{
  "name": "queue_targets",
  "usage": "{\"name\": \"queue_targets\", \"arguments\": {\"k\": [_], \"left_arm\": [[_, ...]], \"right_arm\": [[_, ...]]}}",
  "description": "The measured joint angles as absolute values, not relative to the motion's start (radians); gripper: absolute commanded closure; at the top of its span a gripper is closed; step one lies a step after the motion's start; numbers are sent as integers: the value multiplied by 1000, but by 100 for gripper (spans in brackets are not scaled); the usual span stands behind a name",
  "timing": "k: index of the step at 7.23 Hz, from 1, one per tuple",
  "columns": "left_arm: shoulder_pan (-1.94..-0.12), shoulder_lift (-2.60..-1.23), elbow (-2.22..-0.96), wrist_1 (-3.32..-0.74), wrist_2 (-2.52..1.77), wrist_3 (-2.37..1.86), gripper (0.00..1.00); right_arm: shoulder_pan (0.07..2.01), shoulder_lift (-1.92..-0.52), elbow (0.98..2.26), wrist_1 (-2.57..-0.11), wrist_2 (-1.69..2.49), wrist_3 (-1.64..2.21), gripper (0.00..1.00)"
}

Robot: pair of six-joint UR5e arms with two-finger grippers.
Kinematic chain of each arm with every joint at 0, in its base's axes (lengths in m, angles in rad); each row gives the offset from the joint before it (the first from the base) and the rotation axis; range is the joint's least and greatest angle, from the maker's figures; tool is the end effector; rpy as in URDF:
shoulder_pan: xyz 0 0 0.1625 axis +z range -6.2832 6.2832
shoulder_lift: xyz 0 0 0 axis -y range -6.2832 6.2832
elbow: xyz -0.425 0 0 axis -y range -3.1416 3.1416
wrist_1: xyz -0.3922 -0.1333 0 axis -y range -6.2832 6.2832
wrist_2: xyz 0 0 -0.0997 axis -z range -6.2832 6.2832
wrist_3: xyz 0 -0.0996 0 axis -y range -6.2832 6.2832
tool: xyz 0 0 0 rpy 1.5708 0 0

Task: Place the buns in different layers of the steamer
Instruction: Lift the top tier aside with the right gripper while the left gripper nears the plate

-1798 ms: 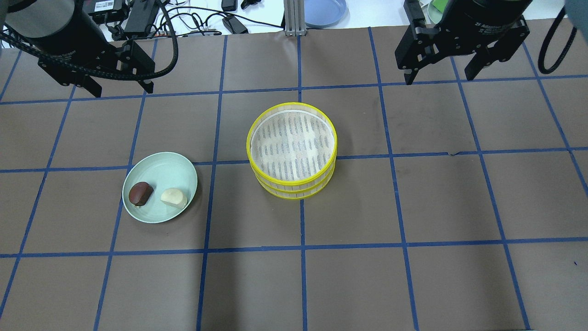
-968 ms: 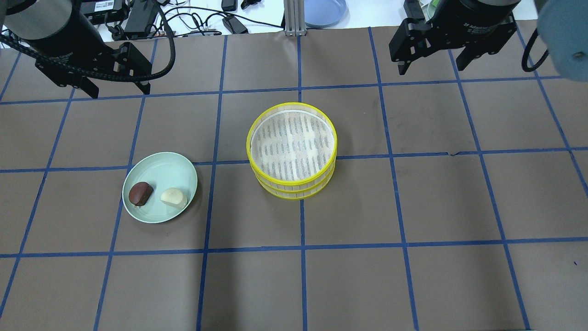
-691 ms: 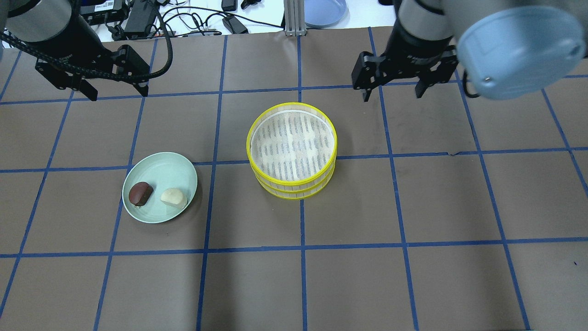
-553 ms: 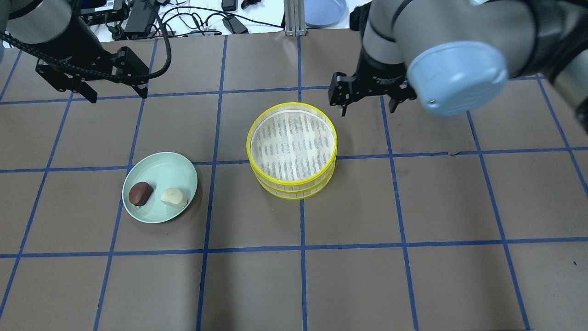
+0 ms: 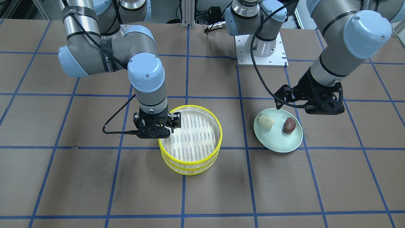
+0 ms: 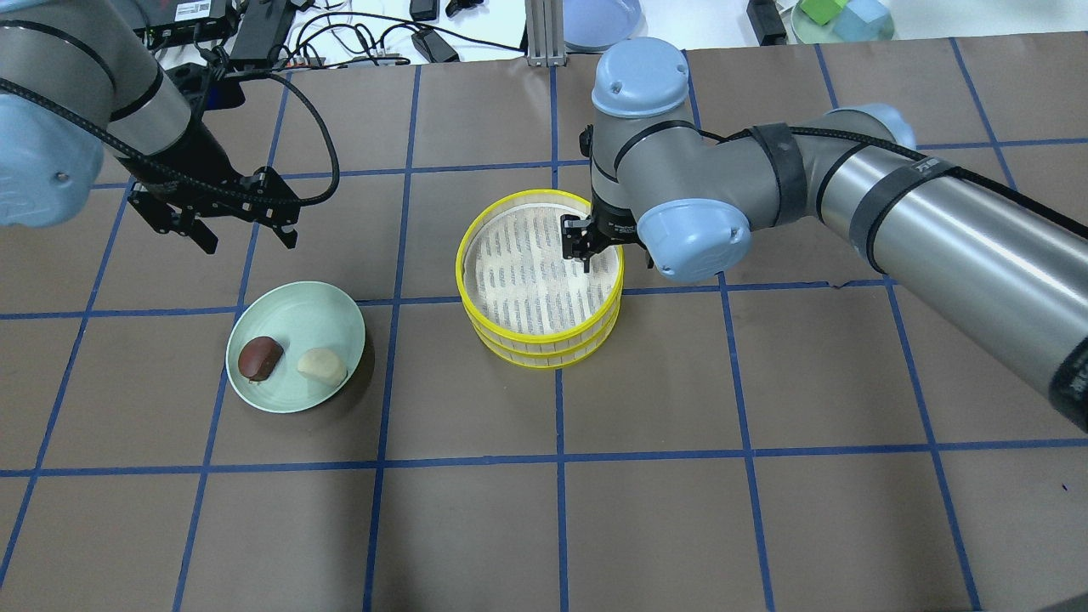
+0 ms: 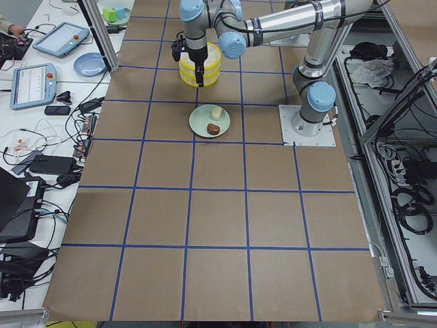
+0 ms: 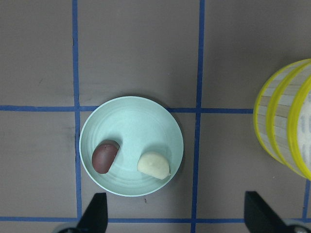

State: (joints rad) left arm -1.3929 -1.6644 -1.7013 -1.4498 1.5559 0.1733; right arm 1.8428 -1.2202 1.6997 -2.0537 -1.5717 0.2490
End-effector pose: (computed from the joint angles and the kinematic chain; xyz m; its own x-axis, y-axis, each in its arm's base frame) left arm -0.0422 -0.5268 0.3892 -0.9995 -0.0070 0.0323 -0.0037 0.9951 0.0988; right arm 0.2879 -0.5364 0.2815 -0.9997 -0.0230 0.0000 -0.0230 0.9997 -0.0035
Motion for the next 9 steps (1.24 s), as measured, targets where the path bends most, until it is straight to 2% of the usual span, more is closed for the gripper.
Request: {"name": "queue_targets", "arguments": {"k": [4, 7, 8, 9], "left_arm": [[-1390, -1786, -1781, -1445, 1549, 181, 0], [-1390, -1873, -1810, -1443, 1553, 183, 1], [-1390, -1904, -1813, -1443, 1553, 183, 7], [-1390, -1928, -1814, -1444, 1553, 183, 19]], "right_arm": [[1833, -1227, 1683, -2020, -1598, 271, 100], [1759, -1393, 1612, -1811, -1590, 168, 100], [1704, -1454, 1598, -1731, -1590, 83, 100], [1642, -1517, 1592, -1650, -1593, 18, 100]]}}
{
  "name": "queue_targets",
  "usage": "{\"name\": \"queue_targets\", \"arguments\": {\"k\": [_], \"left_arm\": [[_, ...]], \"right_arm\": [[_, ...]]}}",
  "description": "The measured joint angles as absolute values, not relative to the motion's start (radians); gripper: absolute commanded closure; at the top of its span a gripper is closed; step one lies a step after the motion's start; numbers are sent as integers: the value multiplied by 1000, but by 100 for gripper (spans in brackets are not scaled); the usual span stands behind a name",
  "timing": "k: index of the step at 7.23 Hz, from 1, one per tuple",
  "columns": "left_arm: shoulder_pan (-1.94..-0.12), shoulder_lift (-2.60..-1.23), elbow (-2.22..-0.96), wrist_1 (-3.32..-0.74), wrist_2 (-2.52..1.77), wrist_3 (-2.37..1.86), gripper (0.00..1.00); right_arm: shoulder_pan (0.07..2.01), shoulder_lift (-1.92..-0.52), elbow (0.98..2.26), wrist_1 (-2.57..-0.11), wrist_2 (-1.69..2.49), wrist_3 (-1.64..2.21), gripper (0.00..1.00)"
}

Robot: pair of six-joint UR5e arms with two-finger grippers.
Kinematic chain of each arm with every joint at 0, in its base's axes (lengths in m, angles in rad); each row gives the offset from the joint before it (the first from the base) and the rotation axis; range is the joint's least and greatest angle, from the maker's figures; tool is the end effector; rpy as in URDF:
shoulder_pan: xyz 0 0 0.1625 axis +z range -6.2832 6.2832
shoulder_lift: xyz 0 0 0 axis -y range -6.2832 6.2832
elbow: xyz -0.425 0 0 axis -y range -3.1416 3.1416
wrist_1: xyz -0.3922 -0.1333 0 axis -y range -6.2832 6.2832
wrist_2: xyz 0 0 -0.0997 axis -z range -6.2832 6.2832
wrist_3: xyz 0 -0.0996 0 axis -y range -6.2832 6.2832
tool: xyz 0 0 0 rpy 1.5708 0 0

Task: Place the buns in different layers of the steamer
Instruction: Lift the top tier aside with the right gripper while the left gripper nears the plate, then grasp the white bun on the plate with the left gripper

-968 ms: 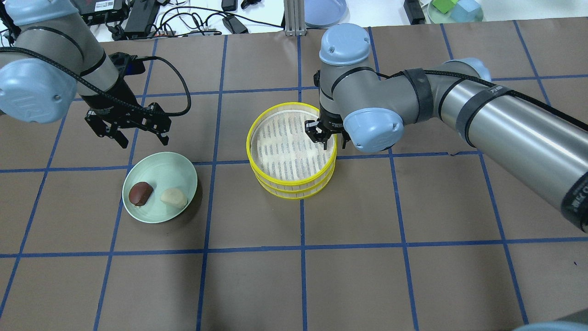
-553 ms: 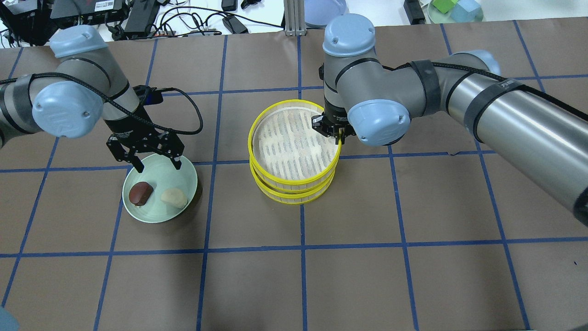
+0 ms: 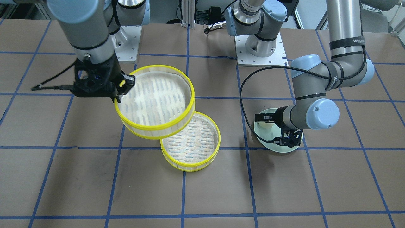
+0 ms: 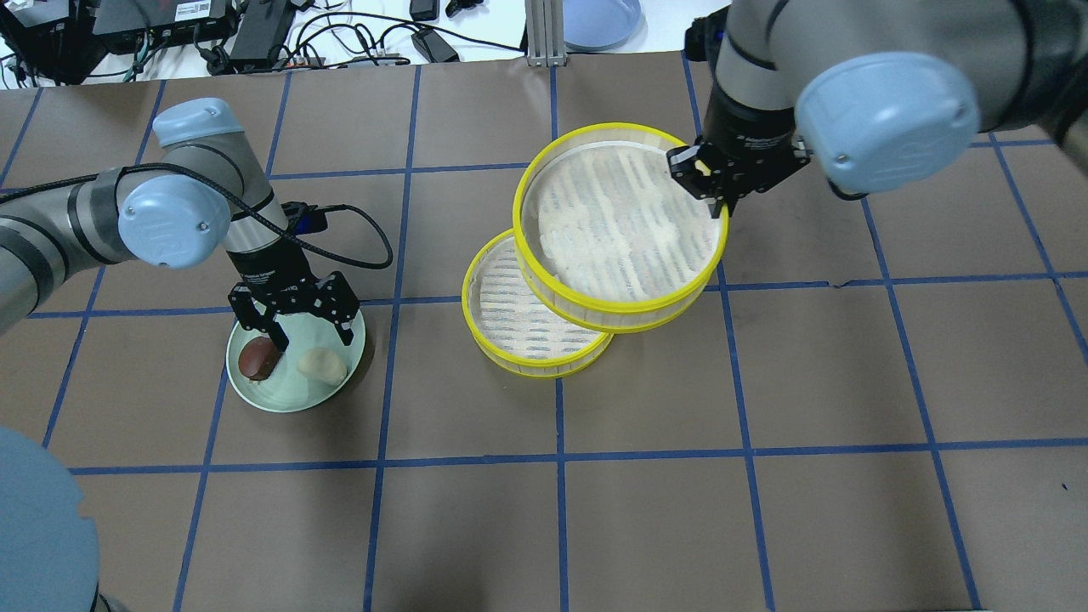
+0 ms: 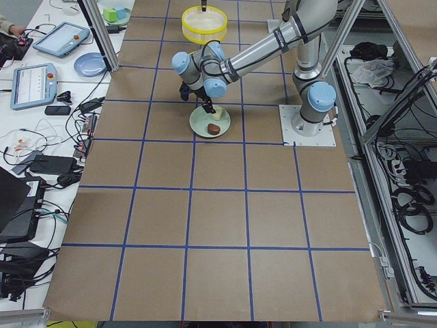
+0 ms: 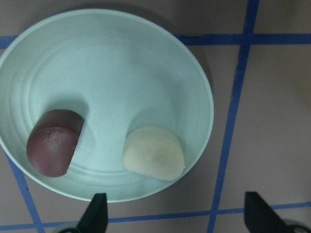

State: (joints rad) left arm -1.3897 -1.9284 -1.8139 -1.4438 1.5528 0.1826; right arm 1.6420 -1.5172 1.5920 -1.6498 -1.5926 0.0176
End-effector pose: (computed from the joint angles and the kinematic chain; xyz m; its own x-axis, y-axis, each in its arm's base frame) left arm -0.0400 -0.5315 0.2048 -0.9948 -0.0261 0.0986 0.0207 0.8949 0.4457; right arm 0.1674 -0.5034 0.4584 -0.9983 -0.0535 0.0217 -0.0536 0.9986 -0.0046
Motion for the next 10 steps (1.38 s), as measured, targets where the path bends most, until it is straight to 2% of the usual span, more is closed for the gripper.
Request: {"name": "queue_targets", "arguments": {"k": [1, 2, 3, 8, 10], "left_arm": [[-1390, -1949, -1815, -1445, 1554, 183, 41], [-1390, -1965, -1817, -1446, 1555, 183, 85], [-1389, -1976, -1819, -1448, 1555, 183, 100], [-1303, -1973, -1795, -1455, 1526, 189, 100], [-1299, -1943, -1687, -1530, 1510, 154, 100]], "right_arm": [[1570, -1575, 1590, -1577, -1594, -34, 100], [1500, -1617, 1590, -1521, -1593, -78, 100], [1449, -1641, 1590, -1482, -1593, -128, 100], [1409, -1678, 1596, -1435, -1599, -143, 100], [1409, -1681, 1598, -1438, -1598, -147, 100]]}}
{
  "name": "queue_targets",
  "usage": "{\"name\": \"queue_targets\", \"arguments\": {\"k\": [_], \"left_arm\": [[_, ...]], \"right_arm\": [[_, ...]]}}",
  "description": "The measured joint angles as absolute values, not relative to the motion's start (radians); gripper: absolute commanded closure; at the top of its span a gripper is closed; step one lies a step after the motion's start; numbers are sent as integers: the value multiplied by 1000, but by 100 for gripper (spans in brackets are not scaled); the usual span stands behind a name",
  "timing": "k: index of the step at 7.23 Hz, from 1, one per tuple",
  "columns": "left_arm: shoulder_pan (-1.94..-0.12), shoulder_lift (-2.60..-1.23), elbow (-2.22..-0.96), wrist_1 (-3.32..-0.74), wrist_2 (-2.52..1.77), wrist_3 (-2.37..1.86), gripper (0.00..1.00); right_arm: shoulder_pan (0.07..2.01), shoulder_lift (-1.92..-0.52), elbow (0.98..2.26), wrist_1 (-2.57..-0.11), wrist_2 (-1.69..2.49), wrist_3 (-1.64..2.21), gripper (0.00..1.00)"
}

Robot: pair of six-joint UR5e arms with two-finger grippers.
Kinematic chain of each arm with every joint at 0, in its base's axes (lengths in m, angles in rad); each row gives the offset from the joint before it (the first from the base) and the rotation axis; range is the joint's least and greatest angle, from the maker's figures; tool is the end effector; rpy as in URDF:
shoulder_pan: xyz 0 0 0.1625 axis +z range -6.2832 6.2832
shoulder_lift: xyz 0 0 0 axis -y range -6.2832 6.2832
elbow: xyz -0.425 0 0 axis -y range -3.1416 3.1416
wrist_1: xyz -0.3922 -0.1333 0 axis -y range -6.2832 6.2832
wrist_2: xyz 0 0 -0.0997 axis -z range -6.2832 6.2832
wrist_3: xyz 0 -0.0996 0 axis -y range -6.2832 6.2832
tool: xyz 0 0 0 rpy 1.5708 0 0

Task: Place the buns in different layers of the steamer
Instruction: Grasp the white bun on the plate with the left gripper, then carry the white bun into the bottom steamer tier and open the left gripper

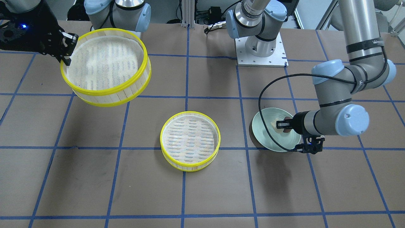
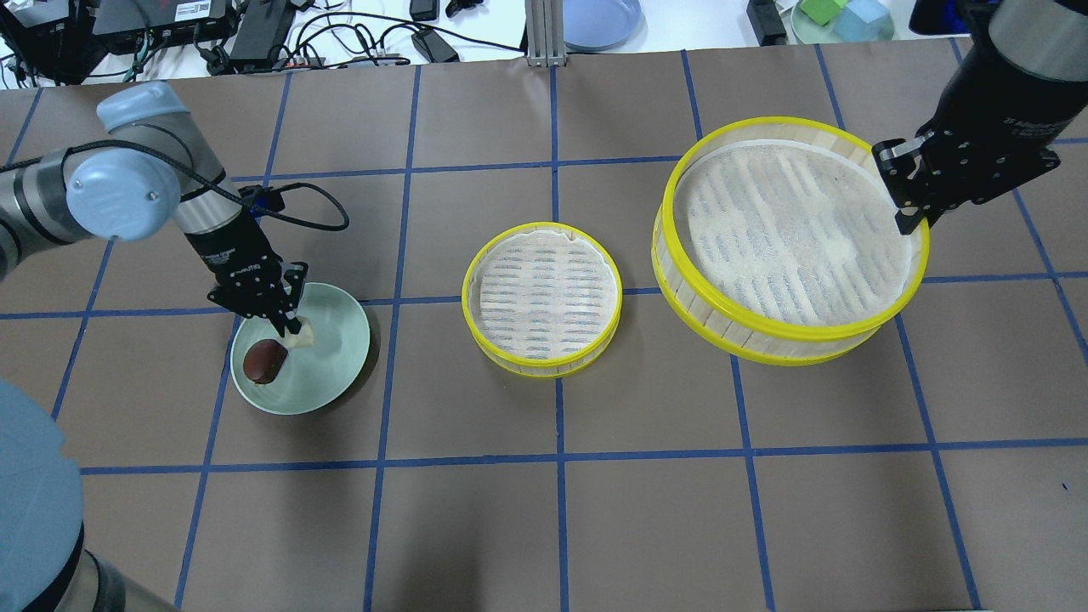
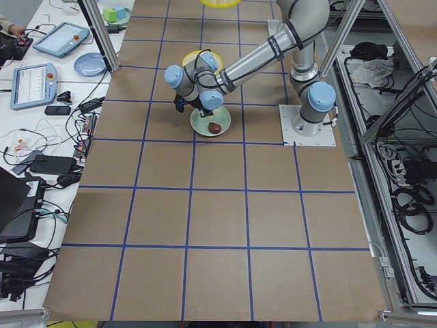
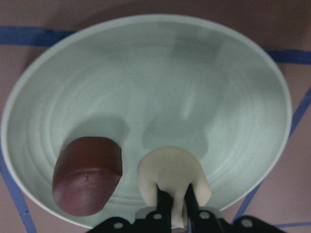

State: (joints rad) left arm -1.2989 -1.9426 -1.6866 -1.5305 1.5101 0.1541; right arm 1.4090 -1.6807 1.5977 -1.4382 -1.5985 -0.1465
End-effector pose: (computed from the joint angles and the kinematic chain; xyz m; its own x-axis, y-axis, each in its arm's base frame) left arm 0.0129 -0.5651 0.2420 -0.9803 -0.1566 0.1204 -0.0928 0.9032 0.4190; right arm 0.0581 -0.4542 0.5131 -0.9997 0.0141 0.0201 0.0151 0.9985 0.0531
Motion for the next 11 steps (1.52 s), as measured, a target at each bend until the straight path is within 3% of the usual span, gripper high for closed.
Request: {"name": "queue_targets", "arguments": {"k": [3, 7, 8, 9, 10, 11], "left_arm": [[-1356, -1908, -1537, -1642, 1390, 8, 100], [-1546, -1932, -1562, -1430, 1138, -308, 100], [-1585, -1946, -1596, -1343, 1102, -357, 81], [-1625, -1964, -1629, -1254, 1084, -399, 20], [-1661, -1981, -1647, -1195, 1078, -435, 1], [-1683, -1991, -1654, -1169, 1077, -458, 0]], "right_arm": [[1410, -1681, 1599, -1445, -1598, -154, 100], [1410, -1681, 1600, -1442, -1604, -159, 100], [1410, -1681, 1600, -1440, -1605, -160, 100], [1410, -1681, 1600, -1437, -1606, -160, 100], [1410, -1681, 1600, -1436, -1606, -161, 100], [1410, -1681, 1600, -1435, -1606, -161, 100]]}}
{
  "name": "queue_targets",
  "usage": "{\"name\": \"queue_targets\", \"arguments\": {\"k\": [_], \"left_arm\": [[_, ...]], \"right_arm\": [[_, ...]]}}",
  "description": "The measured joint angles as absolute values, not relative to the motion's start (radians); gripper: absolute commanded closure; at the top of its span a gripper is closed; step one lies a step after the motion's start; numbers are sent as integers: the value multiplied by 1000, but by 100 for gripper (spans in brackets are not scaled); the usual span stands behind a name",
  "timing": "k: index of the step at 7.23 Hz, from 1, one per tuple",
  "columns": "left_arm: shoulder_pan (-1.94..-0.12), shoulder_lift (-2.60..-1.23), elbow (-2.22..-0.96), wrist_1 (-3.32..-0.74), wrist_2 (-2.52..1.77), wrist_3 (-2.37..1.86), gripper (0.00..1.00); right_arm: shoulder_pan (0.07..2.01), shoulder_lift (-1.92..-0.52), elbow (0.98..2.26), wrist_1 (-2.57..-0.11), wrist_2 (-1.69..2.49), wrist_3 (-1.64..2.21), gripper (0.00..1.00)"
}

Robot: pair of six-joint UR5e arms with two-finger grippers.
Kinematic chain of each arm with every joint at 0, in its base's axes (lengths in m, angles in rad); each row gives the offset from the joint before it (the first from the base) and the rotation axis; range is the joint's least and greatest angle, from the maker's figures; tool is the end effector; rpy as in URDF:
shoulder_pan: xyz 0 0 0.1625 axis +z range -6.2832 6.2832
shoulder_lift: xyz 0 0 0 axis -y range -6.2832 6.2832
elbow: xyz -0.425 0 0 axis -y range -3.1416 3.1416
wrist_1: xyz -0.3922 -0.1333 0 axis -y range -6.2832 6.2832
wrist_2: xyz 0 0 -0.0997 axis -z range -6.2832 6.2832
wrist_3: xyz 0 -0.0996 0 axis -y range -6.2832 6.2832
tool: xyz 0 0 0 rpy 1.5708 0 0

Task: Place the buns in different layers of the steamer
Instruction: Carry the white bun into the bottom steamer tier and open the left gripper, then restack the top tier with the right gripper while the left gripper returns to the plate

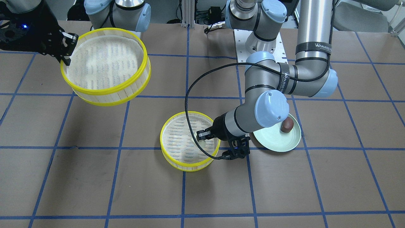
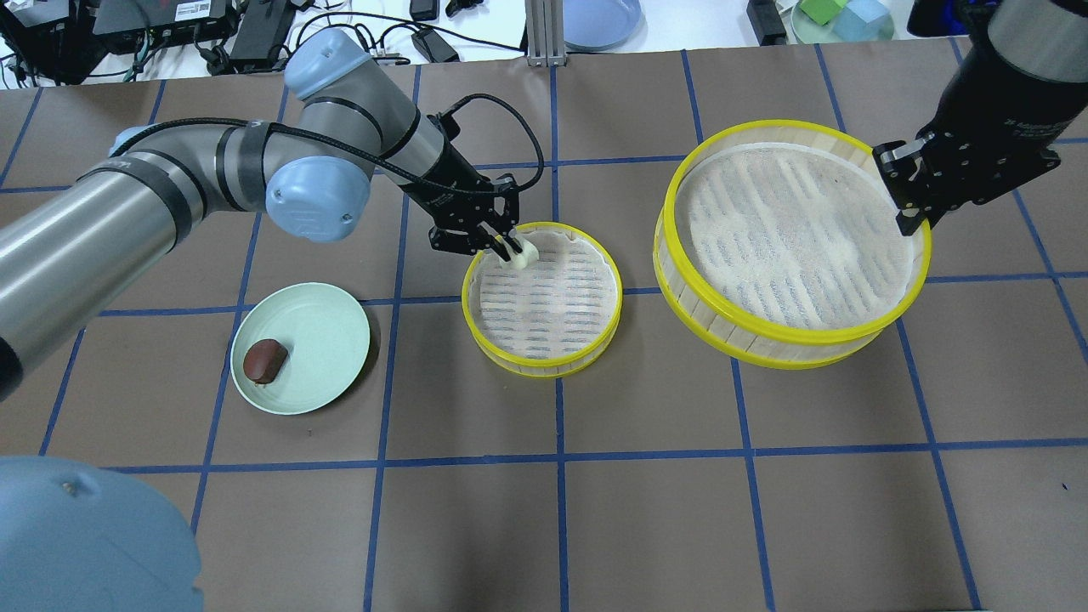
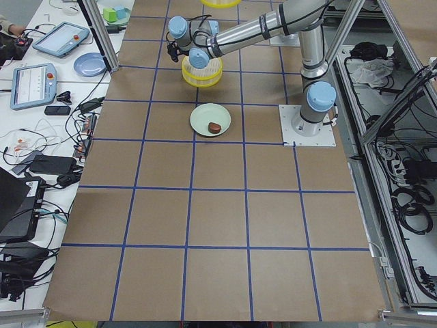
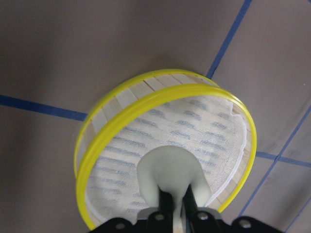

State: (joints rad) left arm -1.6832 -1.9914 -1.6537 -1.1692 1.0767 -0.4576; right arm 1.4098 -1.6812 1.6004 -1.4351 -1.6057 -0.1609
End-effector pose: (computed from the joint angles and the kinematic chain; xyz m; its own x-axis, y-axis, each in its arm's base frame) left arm -0.2475 -0.5832 0.2638 -0.8390 -0.3911 0.3783 -0.2888 0.9093 0.2997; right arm 0.0579 -0.4533 0.5117 -0.9997 -0.0016 0.0256 -0.0001 0.9982 0.0597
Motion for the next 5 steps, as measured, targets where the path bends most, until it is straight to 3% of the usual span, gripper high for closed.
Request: {"name": "queue_targets", "arguments": {"k": [3, 5], "left_arm": [[-1688, -1975, -1640, -1164, 1131, -457, 1], [-1617, -1939, -1618, -1219, 1308, -320, 1]], "right_arm": [[1411, -1676, 1600, -1438, -1614, -161, 100], [1429, -1594, 1575, -1493, -1672, -157, 100]]}}
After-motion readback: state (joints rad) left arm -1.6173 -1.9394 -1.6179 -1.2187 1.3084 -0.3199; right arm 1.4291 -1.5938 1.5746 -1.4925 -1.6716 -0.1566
